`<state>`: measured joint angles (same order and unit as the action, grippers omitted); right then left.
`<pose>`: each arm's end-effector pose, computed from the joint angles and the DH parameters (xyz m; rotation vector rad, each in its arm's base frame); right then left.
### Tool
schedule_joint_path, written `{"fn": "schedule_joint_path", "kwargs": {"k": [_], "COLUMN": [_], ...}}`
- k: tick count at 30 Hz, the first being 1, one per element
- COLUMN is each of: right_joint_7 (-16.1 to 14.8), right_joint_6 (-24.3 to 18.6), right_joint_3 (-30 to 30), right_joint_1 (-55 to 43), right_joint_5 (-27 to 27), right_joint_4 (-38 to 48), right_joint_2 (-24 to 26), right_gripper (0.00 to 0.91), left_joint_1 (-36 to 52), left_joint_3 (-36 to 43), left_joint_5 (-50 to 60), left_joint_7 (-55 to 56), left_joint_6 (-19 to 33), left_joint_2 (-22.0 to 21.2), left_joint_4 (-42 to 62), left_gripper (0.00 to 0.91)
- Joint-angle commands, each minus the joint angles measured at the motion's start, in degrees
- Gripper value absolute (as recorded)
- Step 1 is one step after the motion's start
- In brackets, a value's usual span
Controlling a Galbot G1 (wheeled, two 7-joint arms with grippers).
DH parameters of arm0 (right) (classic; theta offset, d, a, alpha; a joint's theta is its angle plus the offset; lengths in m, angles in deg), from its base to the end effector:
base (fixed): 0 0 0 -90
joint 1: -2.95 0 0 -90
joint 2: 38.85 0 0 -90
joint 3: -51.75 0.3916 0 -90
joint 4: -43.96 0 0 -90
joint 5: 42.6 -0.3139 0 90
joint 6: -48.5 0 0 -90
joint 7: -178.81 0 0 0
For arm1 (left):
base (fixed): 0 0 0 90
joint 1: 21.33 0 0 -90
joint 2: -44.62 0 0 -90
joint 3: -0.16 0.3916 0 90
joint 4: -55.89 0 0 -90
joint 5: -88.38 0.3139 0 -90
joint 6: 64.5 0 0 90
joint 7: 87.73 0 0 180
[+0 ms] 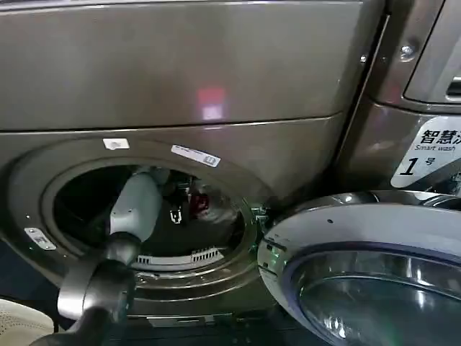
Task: Grasp the clothes from the dryer.
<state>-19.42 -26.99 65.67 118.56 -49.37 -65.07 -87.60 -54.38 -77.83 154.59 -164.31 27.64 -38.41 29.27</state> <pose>-0.0763 -0.4073 0.0060 1.5177 2.1459 -1.1411 0.6373 0.0525 -0.2505 -1.2731 -1.4294 -1.1990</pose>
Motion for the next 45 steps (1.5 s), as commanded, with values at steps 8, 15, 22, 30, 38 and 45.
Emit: {"fn": "schedule_joint_path", "kwargs": {"k": [8, 15, 22, 30, 38, 45], "right_joint_7": [-0.1, -0.2, -0.2, -0.4, -0.4, -0.4], "right_joint_6": [-0.1, -0.1, -0.1, -0.1, -0.1, -0.2], "right_joint_3": [-0.3, -0.7, -1.5, -1.5, -1.6, -1.6], "right_joint_1": [-0.1, -0.3, -1.0, -0.8, -0.7, -0.7], "right_joint_5": [0.0, 0.0, 0.1, 0.1, 0.0, 0.0], "right_joint_4": [-0.2, -0.3, -0.5, -0.5, -0.4, -0.4], "right_joint_2": [0.0, 0.0, -0.1, -0.1, 0.0, 0.0], "right_gripper": [0.907, 0.907, 0.907, 0.907, 0.907, 0.907], "left_joint_1": [0.0, 0.1, 0.3, 0.2, 0.1, 0.2], "left_joint_3": [0.8, 0.9, 1.0, 1.1, 1.1, 1.3], "left_joint_5": [-4.5, -4.8, -5.0, -5.4, -5.5, -6.3], "left_joint_7": [-0.5, -0.5, 0.0, 0.2, 0.3, 1.2], "left_joint_6": [-1.2, -1.4, -2.1, -2.2, -2.2, -2.5], "left_joint_2": [0.9, 1.2, 1.3, 2.0, 2.4, 2.4], "left_joint_4": [1.2, 1.2, 1.2, 1.2, 1.0, 1.0], "left_gripper": [0.512, 0.444, 0.375, 0.239, 0.000, 0.000]}}
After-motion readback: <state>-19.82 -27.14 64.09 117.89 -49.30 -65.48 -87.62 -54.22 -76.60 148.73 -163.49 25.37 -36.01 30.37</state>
